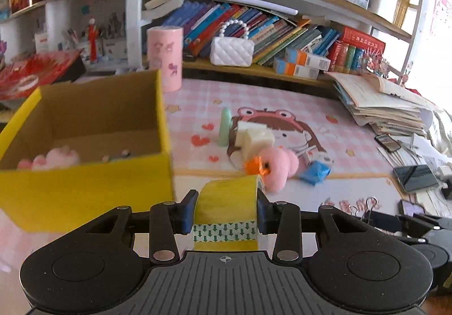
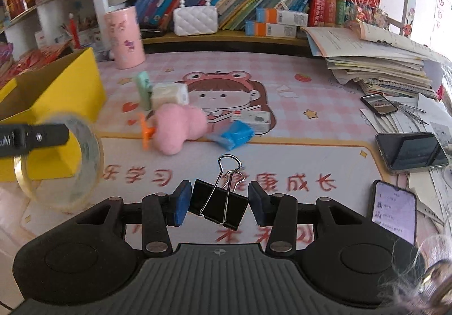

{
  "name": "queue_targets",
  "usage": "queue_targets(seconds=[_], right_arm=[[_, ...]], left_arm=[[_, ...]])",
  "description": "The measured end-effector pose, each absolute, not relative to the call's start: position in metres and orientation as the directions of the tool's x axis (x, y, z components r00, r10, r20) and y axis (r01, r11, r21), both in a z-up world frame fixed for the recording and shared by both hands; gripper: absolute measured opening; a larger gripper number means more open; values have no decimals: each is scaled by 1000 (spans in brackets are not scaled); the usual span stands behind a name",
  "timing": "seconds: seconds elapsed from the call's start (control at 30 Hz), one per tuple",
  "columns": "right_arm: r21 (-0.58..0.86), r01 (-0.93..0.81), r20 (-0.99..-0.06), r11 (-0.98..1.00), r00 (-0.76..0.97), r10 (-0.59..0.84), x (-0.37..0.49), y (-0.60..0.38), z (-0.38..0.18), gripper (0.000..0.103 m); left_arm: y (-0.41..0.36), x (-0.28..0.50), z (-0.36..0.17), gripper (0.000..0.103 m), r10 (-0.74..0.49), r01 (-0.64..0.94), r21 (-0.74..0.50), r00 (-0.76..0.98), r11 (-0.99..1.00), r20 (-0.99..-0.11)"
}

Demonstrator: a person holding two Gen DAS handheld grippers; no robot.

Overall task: Organize objects
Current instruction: 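Carry the yellow tape roll and binder clip over the yellow box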

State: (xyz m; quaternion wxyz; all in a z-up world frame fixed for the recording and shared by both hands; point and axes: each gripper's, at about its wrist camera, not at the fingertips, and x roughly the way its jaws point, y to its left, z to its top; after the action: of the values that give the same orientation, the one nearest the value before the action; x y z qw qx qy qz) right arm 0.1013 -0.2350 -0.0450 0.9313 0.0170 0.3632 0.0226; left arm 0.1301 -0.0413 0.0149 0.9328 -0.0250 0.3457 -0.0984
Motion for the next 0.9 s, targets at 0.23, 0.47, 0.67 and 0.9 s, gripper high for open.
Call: queue_targets(seconds=[0.23, 0.47, 0.67, 0.9], right_arm=[[34, -104, -690, 994, 717, 99, 69, -181, -43, 42], [36, -192, -701, 981, 694, 162, 40, -124, -41, 42], [36, -246, -696, 969, 690, 201, 22, -86, -38, 42], [40, -299, -701, 954, 671, 239, 10, -56, -37, 42]], left_arm=[[5, 91, 7, 39, -190, 126, -144, 728, 981, -658], [53, 54, 7, 39, -165, 84, -153, 729, 985, -665], [89, 35, 9, 39, -137, 38, -162, 737, 986, -662], [119, 19, 9, 39, -117, -1, -177, 746, 984, -655]])
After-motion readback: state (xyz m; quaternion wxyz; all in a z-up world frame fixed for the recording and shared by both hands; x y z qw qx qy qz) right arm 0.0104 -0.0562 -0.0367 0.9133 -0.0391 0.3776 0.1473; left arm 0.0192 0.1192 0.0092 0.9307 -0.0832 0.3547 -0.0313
